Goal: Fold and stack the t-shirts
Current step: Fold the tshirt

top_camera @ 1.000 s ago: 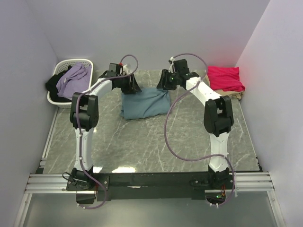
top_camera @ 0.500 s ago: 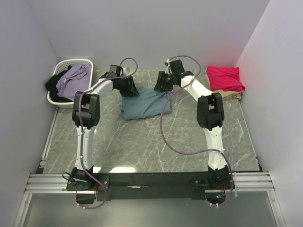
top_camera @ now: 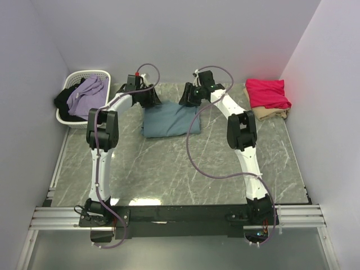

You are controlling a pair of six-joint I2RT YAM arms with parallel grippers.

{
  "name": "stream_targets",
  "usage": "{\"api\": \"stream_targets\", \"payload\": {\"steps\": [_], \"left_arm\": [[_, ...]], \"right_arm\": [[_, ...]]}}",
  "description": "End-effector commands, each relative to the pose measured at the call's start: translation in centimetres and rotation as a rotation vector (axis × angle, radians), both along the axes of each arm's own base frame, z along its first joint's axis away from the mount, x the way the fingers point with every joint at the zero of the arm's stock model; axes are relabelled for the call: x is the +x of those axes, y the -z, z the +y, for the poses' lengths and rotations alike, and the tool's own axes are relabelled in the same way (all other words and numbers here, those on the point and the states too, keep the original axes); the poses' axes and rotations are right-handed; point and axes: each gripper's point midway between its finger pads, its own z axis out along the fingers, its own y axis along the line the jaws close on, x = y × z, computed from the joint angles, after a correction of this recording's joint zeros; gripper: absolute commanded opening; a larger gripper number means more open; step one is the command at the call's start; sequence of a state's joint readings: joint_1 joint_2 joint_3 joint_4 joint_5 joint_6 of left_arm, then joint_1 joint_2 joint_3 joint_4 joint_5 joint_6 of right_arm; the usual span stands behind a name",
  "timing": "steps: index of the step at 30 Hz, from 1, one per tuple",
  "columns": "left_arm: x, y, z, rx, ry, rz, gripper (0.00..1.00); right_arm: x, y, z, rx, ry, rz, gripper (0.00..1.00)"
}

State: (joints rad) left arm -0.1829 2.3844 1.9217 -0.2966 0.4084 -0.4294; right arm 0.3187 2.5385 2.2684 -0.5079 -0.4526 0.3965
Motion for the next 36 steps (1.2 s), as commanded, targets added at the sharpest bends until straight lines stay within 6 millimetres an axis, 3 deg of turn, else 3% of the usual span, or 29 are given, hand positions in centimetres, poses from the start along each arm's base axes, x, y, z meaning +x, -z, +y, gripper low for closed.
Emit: {"api": "stream_targets", "payload": {"steps": [1, 3, 4, 6, 9, 11, 15, 16, 17, 18, 19, 20, 22, 23, 25, 30, 34, 36], "left_arm": [[3.8, -1.7, 2.2, 0.033, -0.079, -0.131, 0.55], [4.3, -2.2, 2.9, 0.054, -0.118, -0.161, 0.56], [4.8, -2.8, 3.2, 0.055, -0.137, -0.198, 0.56], [4.7, -3.7, 3.9, 0.063, -0.164, -0.224, 0.56], [4.7, -5.9, 4.3, 0.062, -0.183, -0.277, 0.56], [4.2, -8.1, 4.4, 0.051, -0.192, -0.317, 0.57], [1.9, -11.5, 3.4, 0.004, -0.144, -0.351, 0.6], [1.3, -12.4, 2.6, -0.013, -0.105, -0.362, 0.6], [0.7, -14.1, 2.3, -0.025, -0.093, -0.402, 0.6], [0.2, -15.2, 1.8, -0.034, -0.079, -0.423, 0.6], [-0.6, -15.2, 1.4, -0.047, -0.062, -0.423, 0.6], [-1.4, -17.3, 1.1, -0.067, -0.049, -0.464, 0.61], [-3.0, -18.9, -0.6, -0.134, 0.041, -0.498, 0.62], [-3.3, -19.2, -1.2, -0.151, 0.071, -0.497, 0.62], [-3.9, -18.8, -2.4, -0.16, 0.122, -0.46, 0.62], [-4.9, -12.5, -3.7, -0.138, 0.152, -0.285, 0.6], [-7.0, -7.9, -3.9, -0.126, 0.164, -0.176, 0.59], [-7.7, -6.2, -4.3, -0.115, 0.173, -0.139, 0.59]], "right_arm": [[2.5, -1.0, 0.3, 0.064, 0.021, -0.061, 0.59], [2.6, -0.3, 0.1, 0.053, 0.033, -0.072, 0.59], [3.2, -1.4, -0.2, 0.053, 0.043, -0.113, 0.59], [3.4, -1.2, -0.8, 0.024, 0.064, -0.133, 0.59], [4.7, -2.4, -1.2, 0.008, 0.084, -0.205, 0.6], [5.1, -2.1, -1.3, 0.011, 0.08, -0.211, 0.61], [5.8, -4.5, -0.4, 0.082, 0.052, -0.305, 0.64], [5.4, -6.0, 0.1, 0.118, 0.019, -0.33, 0.66], [4.8, -5.8, 0.3, 0.132, 0.005, -0.322, 0.67], [4.8, -6.8, 0.7, 0.16, -0.013, -0.361, 0.68], [4.0, -8.8, 1.3, 0.194, -0.047, -0.392, 0.69], [3.0, -7.5, 1.0, 0.191, -0.052, -0.355, 0.69], [2.6, -10.8, 0.9, 0.224, -0.066, -0.444, 0.7], [1.6, -9.9, 0.9, 0.219, -0.072, -0.428, 0.71], [1.0, -12.2, 0.4, 0.219, -0.071, -0.484, 0.71], [0.1, -13.2, -1.6, 0.083, -0.005, -0.485, 0.72], [-0.8, -11.2, -4.4, -0.05, 0.074, -0.397, 0.72], [-2.2, -10.3, -4.6, -0.051, 0.044, -0.359, 0.72]]}}
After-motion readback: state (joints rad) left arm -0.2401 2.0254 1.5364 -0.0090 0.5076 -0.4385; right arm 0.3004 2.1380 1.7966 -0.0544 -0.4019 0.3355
